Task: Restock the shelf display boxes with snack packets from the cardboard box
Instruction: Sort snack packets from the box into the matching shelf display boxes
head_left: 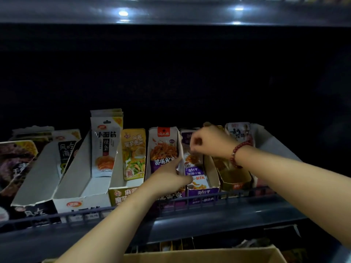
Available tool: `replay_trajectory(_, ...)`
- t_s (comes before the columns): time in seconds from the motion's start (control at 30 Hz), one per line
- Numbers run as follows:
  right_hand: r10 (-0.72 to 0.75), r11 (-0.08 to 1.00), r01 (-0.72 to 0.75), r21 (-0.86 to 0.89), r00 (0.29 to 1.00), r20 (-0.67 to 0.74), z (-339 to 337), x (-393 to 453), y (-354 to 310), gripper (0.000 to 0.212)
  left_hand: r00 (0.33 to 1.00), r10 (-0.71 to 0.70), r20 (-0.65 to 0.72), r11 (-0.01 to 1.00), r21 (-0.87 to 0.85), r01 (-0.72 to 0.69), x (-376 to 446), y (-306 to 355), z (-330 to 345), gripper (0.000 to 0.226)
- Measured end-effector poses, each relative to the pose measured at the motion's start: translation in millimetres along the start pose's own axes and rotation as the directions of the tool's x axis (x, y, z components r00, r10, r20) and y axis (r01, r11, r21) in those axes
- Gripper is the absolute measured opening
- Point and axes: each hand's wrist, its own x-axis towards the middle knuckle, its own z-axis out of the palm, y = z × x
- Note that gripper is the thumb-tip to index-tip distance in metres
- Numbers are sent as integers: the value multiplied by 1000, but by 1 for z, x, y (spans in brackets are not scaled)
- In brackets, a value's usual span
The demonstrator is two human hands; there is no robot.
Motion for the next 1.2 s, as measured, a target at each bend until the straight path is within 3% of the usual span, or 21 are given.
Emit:
replay_trajectory(0.07,11,998,8,-70,966,258,9,-2,-10,24,999,-20,29,1000,-12,20,0,-1,-1,75)
replay_trajectory(0.13,63,988,2,-151,904,424,14,3,-18,40,998,-40,58,999,-17,41,1,-2,-2,80)
replay_trajectory(0.27,200,964,-72,-256,832,517,11,16,-28,24,993,-86,82,995,-46,90,3,-3,-3,77)
replay_trajectory(0.4,244,958,-99,-269,774,585,14,24,-29,65,992,-101,79,994,-31,104,7,-4,-3,73)
replay_trajectory(0.5,228,965,-109,-237,795,562,21,22,-28,68,992,-102,75,994,-38,105,7,-3,-2,75)
replay_trajectory(0.7,137,984,-63,-169,870,473,18,11,-26,48,993,-113,46,993,-19,114,7,1,0,71)
replay_trajectory(0.87,62,975,18,-223,936,348,23,12,-23,60,993,-109,41,994,-12,110,4,2,-2,69)
replay_trajectory(1.07,65,997,-55,-62,981,185,5,18,-10,32,992,-121,44,991,-44,123,3,1,-1,71)
replay_trajectory(1.2,121,993,-120,-12,985,125,-6,27,-6,30,993,-117,27,992,-50,118,2,2,-1,73)
